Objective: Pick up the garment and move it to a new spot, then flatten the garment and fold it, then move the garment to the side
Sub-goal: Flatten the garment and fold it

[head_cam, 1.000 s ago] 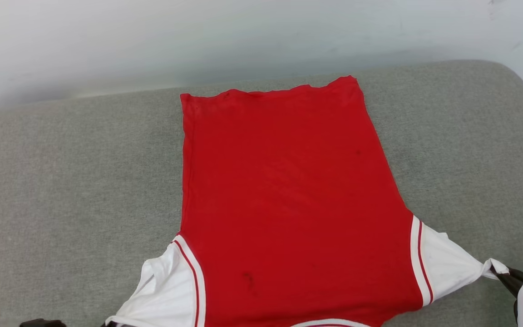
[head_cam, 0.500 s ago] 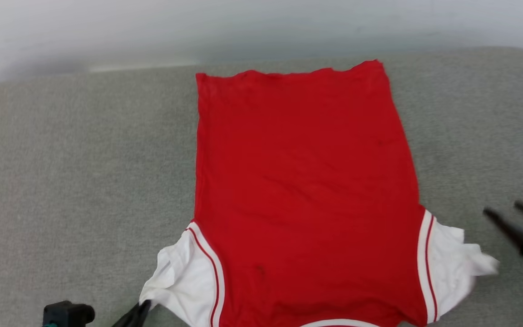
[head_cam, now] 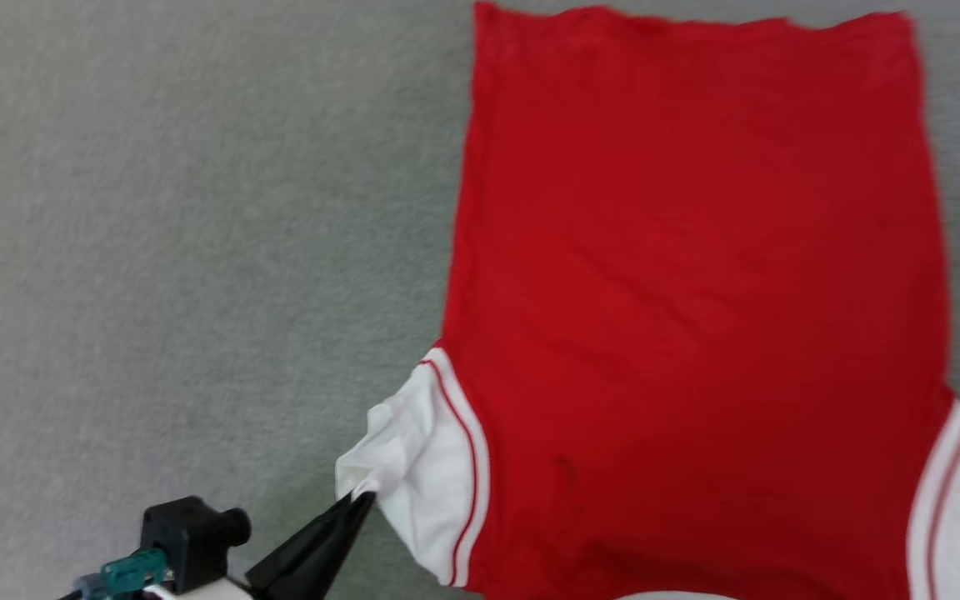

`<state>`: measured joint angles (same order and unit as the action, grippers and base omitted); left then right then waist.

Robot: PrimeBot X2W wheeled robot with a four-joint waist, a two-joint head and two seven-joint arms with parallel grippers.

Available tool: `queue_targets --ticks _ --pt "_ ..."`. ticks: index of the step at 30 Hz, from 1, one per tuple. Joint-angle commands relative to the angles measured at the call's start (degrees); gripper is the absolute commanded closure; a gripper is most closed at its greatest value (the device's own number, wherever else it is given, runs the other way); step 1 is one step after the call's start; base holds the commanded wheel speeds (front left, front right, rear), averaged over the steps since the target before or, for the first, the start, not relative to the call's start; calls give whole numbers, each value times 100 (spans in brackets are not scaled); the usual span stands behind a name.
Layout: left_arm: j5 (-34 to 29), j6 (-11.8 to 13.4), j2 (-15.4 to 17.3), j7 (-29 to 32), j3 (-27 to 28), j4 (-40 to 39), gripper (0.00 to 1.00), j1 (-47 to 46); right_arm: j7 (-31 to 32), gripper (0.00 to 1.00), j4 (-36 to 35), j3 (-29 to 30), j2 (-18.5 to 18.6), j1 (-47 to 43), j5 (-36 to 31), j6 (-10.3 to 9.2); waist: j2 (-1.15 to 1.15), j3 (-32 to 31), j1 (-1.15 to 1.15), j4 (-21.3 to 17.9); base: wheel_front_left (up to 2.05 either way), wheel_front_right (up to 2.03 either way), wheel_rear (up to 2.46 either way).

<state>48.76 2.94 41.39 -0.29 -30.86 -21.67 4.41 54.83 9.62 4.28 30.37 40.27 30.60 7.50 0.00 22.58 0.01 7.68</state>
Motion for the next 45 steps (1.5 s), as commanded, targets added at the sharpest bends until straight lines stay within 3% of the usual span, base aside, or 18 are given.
queue_targets --ticks 1,11,18,25,26,27,28,36,45 --pt "-70 -71 -136 29 -89 -92 100 -218 289 0 196 174 -68 536 -328 -2 0 682 -1 711 0 0 0" --pt "-276 -254 -380 121 -264 -226 100 -838 1055 0 1157 729 -36 2077 -1627 -2 0 1347 -1 1503 0 0 0" --pt "-307 -286 -547 110 -335 -217 100 -1003 1532 0 1402 991 -84 2308 -2152 -3 0 1501 -1 1700 0 0 0" --pt "-331 -322 -653 67 -422 -74 100 -1070 2122 0 1383 1055 -252 1774 -2348 -2 0 1552 -1 1767 0 0 0" --pt "-326 -331 -645 59 -418 -61 100 -1065 2177 7 1331 1092 -272 1702 -2362 -2 0 1548 -1 1767 0 0 0" --pt "-320 -339 -632 46 -409 -52 100 -1064 2215 79 1278 1140 -293 1641 -2382 -2 0 1544 -1 1767 0 0 0" --pt "-317 -349 -618 39 -401 -47 100 -1065 2255 100 1225 1189 -311 1588 -2389 -2 0 1535 -1 1765 0 0 0" --pt "-547 -263 -500 7 -392 11 100 -1071 2229 100 930 1470 -411 1099 -2404 -3 0 1197 -1 1560 0 0 0" --pt "-526 12 -344 63 -261 109 100 -865 1857 100 1058 1371 -584 10 -1913 -3 0 195 -1 865 0 0 0"
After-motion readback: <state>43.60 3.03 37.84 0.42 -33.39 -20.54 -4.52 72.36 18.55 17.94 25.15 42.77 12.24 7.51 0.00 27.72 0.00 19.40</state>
